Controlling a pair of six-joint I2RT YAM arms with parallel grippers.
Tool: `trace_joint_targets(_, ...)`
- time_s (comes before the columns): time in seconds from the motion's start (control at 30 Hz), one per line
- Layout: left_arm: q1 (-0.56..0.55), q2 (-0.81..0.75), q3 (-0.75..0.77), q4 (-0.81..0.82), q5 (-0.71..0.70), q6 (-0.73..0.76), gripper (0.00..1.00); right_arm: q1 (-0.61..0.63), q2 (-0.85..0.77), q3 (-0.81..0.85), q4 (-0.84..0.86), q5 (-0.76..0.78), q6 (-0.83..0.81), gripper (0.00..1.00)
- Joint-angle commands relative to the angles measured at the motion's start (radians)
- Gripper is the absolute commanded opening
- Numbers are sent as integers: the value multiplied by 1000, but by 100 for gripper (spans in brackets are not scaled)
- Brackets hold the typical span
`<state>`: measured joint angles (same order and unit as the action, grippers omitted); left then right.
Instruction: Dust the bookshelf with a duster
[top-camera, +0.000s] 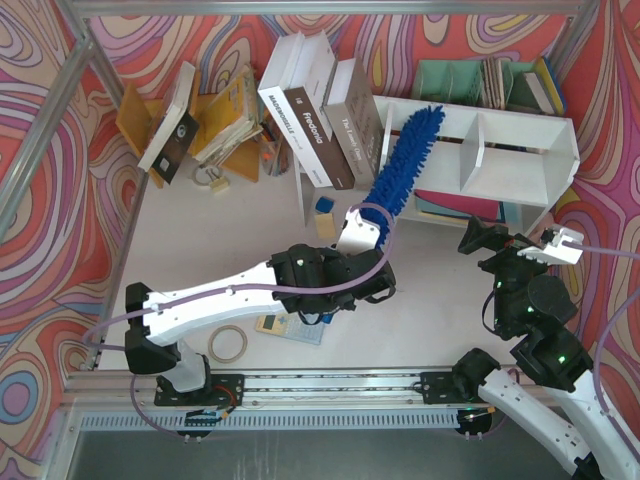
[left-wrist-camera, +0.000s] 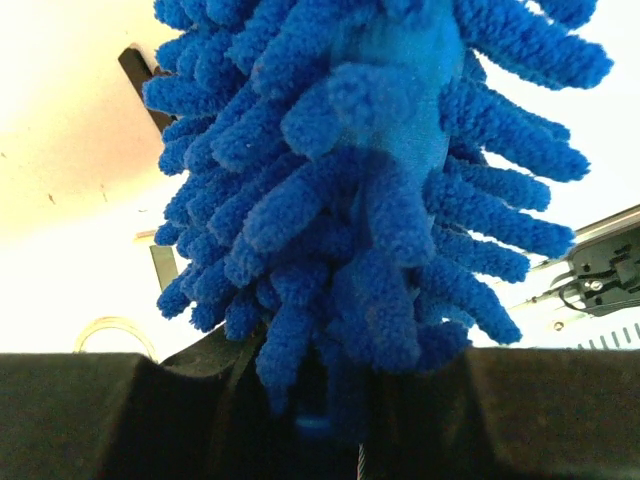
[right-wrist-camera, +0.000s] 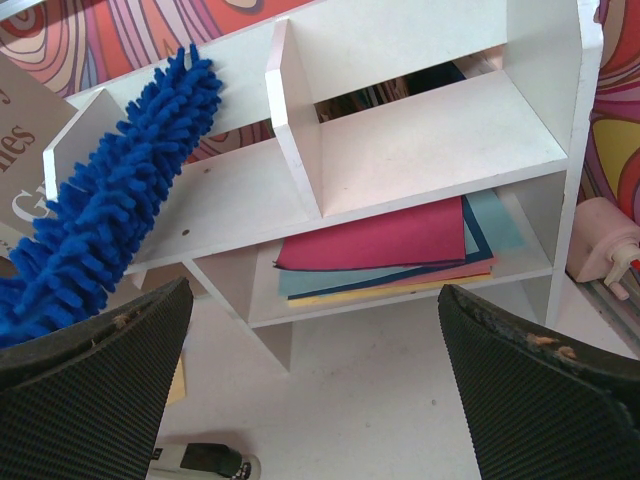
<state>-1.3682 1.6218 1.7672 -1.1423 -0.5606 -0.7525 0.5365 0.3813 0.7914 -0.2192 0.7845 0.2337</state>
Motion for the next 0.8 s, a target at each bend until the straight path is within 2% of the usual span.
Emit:
trace_joint_targets(0.0, 10, -17, -67, 57, -6, -56, 0, 1, -8, -3, -16, 4, 10, 99)
trace_joint_targets(0.2, 10, 12, -54, 54, 16, -68, 0, 1, -10, -3, -14, 2, 9, 99)
trace_joint_targets(0.53, 10, -47, 55, -31, -107, -48, 0, 0, -14, -4, -15, 2, 11, 99)
trace_joint_targets(0.77, 10, -81, 33, -54, -147, -62, 0, 0, -13, -2, -17, 4, 9, 99)
